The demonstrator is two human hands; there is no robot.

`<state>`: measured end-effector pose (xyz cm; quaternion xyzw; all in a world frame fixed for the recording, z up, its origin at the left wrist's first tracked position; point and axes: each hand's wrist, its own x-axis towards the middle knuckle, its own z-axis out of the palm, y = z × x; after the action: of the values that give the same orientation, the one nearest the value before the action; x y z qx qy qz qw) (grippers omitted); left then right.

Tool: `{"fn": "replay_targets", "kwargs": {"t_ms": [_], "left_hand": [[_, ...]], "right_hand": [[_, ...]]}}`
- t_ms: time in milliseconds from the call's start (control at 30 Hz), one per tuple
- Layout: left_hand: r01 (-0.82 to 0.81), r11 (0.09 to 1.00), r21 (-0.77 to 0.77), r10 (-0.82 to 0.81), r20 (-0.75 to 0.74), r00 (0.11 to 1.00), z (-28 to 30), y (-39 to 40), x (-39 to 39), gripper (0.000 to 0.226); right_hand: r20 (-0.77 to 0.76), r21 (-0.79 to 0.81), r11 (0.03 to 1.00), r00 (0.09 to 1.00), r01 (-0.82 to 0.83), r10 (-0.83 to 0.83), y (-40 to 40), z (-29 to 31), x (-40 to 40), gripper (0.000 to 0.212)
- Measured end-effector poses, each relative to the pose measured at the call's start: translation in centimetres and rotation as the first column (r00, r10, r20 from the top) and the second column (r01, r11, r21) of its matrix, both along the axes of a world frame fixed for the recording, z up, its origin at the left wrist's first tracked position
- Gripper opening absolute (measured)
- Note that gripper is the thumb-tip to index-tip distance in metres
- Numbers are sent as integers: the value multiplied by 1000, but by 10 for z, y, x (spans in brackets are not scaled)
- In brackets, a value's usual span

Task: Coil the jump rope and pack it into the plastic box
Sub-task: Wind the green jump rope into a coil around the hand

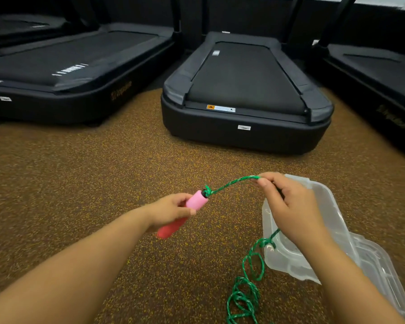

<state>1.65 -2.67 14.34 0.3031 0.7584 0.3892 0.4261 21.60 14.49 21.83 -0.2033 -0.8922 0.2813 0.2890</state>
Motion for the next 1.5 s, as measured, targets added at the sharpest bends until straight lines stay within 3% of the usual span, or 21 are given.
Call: {"fn": "replay_targets", "kwargs": {"t_ms": [167, 233, 333, 433, 667, 733, 867, 967, 1100, 1333, 1500], "left_hand": [[18, 989, 146, -70, 359, 931, 8, 4, 1, 59], [-73, 971, 229, -50, 488, 872, 17, 12, 1, 67], [-218, 925, 309, -44, 661, 749, 35, 29, 2, 100], [-209, 906, 367, -108, 681, 724, 49, 45, 9, 118], [-54, 934, 352, -220, 690, 689, 58, 56, 23, 125], [57, 941, 334, -293, 715, 635, 59, 54, 22, 129], [271, 906, 325, -416, 801, 431, 63, 45, 23, 131], [350, 878, 328, -449, 819, 358, 68, 42, 26, 131], [372, 860, 350, -474, 818, 326, 73, 42, 31, 130], [320, 860, 398, -498, 791, 355, 74, 45, 32, 131], [30, 899, 437, -402, 796, 454, 76, 51, 29, 134]], "right_hand": [[3, 212, 964, 987, -159, 162, -8, 38, -12, 23], [60, 275, 930, 969, -245, 238, -12, 46, -16, 28], [81, 322, 887, 943, -330, 322, -16, 52, -16, 27], [38, 331, 879, 936, -343, 351, -17, 53, -13, 25], [9, 321, 897, 948, -304, 318, -13, 53, -11, 22], [-5, 301, 914, 958, -272, 287, -13, 54, -14, 22], [-21, 227, 953, 978, -199, 210, -14, 53, -21, 18], [-33, 136, 977, 985, -166, 172, -13, 49, -25, 11], [-40, -48, 991, 991, -127, 125, -7, 40, -28, 3], [-66, -266, 964, 998, -16, -2, 11, 7, -32, 12], [-6, -406, 912, 999, -51, 53, 8, -21, -35, 25]]}}
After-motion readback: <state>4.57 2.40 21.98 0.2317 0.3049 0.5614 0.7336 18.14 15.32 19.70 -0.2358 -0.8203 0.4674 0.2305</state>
